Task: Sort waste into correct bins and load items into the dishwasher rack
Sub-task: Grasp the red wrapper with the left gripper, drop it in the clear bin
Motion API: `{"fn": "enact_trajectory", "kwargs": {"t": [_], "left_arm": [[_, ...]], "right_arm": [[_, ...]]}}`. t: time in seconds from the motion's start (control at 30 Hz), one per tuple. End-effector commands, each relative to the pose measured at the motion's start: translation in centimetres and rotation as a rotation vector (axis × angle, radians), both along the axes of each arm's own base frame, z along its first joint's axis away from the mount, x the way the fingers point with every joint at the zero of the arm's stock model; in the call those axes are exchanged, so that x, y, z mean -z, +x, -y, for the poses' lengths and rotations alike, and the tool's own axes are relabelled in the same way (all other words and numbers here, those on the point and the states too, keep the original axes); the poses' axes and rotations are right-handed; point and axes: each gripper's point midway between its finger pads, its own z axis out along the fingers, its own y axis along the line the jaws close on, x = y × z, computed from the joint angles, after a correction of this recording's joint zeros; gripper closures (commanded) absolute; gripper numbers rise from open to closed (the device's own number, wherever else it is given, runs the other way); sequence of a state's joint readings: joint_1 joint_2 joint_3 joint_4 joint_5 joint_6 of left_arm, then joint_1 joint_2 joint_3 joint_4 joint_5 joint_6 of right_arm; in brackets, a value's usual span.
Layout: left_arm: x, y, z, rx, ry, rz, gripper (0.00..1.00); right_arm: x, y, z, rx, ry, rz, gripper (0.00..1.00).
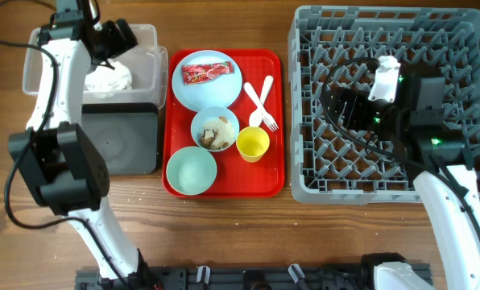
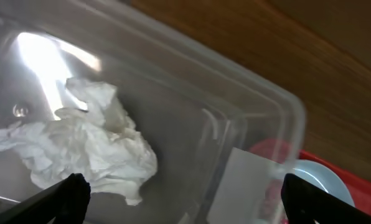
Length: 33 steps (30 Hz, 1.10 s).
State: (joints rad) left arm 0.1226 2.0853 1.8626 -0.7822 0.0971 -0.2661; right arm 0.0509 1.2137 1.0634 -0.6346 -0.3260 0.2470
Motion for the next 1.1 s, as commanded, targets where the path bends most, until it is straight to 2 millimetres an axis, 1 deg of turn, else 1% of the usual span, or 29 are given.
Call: {"fn": "enact_trajectory", "kwargs": {"t": [0.0, 0.03, 0.1, 0.13, 0.2, 0.3, 0.4, 0.47, 0.57, 0.67, 0.73, 0.8, 0.9, 1.07], "left_arm": [[-2.4, -0.1, 2.7, 0.120, 0.005, 0.048, 0.00], [-2.5, -0.1, 3.6, 0.157, -0.011, 0.054, 0.00], [-3.0, 0.1, 7.2, 0.349, -0.025, 0.097, 0.01], [-3.1, 0.1, 8.5, 0.407, -0.008, 0.108, 0.01], [-2.8, -0.3, 13.0, 0.578, 0.087, 0.119, 0.01], [-1.8, -0.4, 16.5, 0.676, 0.272, 0.109, 0.00], [-0.4, -0.4, 19.3, 0.774, 0.333, 0.114, 0.00], [0.9, -0.3, 20.3, 0.802, 0.336, 0.104, 0.01], [3.8, 0.5, 21.1, 0.837, 0.325, 0.092, 0.00], [6.9, 0.7, 21.2, 0.882, 0.337, 0.052, 0.02], [8.3, 0.5, 21.4, 0.919, 0.340, 0.032, 0.04], [10.3, 0.2, 21.6, 0.956, 0.331, 0.003, 0.05], [11.3, -0.1, 21.8, 0.965, 0.314, -0.014, 0.06], [13.7, -0.7, 22.0, 0.980, 0.280, -0.054, 0.07]], "right_arm": [[-0.6, 0.2, -0.3, 0.000, 0.023, 0.001, 0.00], [-0.6, 0.2, -0.3, 0.000, 0.022, 0.001, 0.00], [-0.6, 0.2, -0.3, 0.000, 0.022, 0.002, 0.00], [-0.6, 0.2, -0.3, -0.001, 0.022, 0.001, 0.00], [-0.6, 0.1, -0.2, 0.001, 0.018, -0.001, 0.00], [-0.6, 0.1, -0.2, 0.003, 0.021, -0.002, 0.00], [-0.5, 0.1, -0.2, 0.003, 0.021, -0.003, 0.00], [-0.5, 0.1, -0.2, 0.002, 0.019, -0.002, 0.00], [-0.4, 0.0, -0.1, 0.004, 0.015, -0.008, 0.00], [-0.3, -0.1, -0.1, 0.004, 0.015, -0.017, 0.00], [-0.2, -0.2, -0.1, 0.004, 0.014, -0.022, 0.00], [-0.1, -0.3, -0.1, 0.005, 0.013, -0.027, 0.00], [-0.1, -0.3, -0.1, 0.007, 0.011, -0.027, 0.00], [0.2, -0.4, -0.1, 0.007, 0.012, -0.035, 0.00]]}}
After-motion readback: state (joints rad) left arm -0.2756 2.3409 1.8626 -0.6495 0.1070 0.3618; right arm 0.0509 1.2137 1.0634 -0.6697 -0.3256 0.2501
